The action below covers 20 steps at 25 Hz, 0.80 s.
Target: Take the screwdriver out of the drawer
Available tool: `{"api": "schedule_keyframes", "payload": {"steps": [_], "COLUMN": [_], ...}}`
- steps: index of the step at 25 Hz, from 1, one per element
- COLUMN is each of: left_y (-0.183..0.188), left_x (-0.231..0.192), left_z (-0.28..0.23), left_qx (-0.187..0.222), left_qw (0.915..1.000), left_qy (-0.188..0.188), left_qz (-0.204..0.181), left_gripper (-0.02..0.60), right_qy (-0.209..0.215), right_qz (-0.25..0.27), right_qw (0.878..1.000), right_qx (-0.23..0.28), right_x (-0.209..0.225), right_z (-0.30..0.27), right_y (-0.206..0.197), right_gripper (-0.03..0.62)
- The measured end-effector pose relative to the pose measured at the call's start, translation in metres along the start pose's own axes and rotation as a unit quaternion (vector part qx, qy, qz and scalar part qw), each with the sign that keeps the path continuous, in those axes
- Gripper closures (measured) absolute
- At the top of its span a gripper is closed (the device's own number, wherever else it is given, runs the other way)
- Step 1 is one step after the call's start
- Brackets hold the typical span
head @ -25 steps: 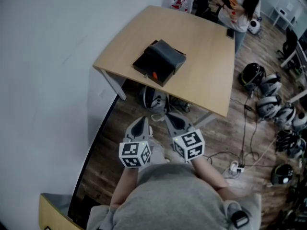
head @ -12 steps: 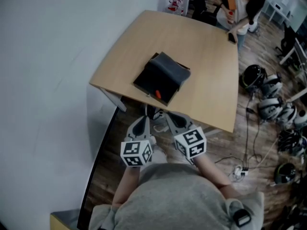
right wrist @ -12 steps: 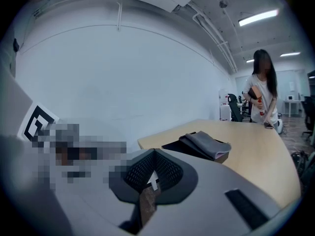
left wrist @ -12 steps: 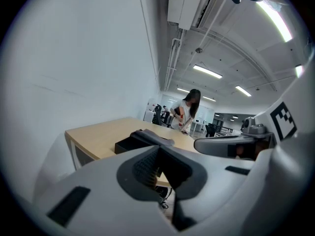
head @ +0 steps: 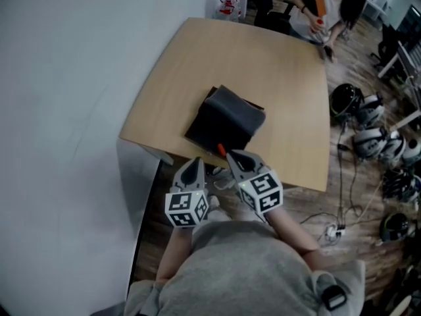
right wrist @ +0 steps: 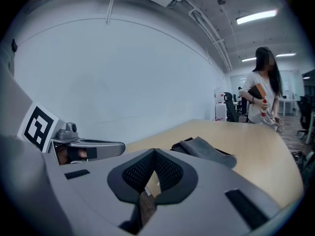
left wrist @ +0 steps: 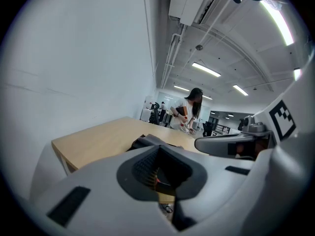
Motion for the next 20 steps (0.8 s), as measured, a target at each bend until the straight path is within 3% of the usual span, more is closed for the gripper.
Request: {"api": "schedule_keyframes", "payload": {"steps": [10, 20], "left_y": [0.019, 0.02], "left_x": [-0.042, -0.077], "left_z": [-0.051, -0.086], "left_qx": [-0.012, -0.026], "left_qw": [0.9994, 0.9982], "left_qy": [-0.031, -0.053], "left_qz": [-0.001, 0.01], "left_gripper": [0.582, 0.581], "right_qy": [-0.029, -0.051], "right_qz": [-0.011, -0.004], "right_qw": [0.999, 0.989], "right_qx": [-0.023, -0.141], "right_x": [0.021, 0.048], "right_z": [-0.065, -0.138], "right_y": [0.012, -0.025], "right_gripper": [0.595, 0.595]}}
Point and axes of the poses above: the fingertips, and each gripper's own axes: z backward along the fingers, x to its right, y out of its top, the point moved 4 cm from there along z, backward along the fingers
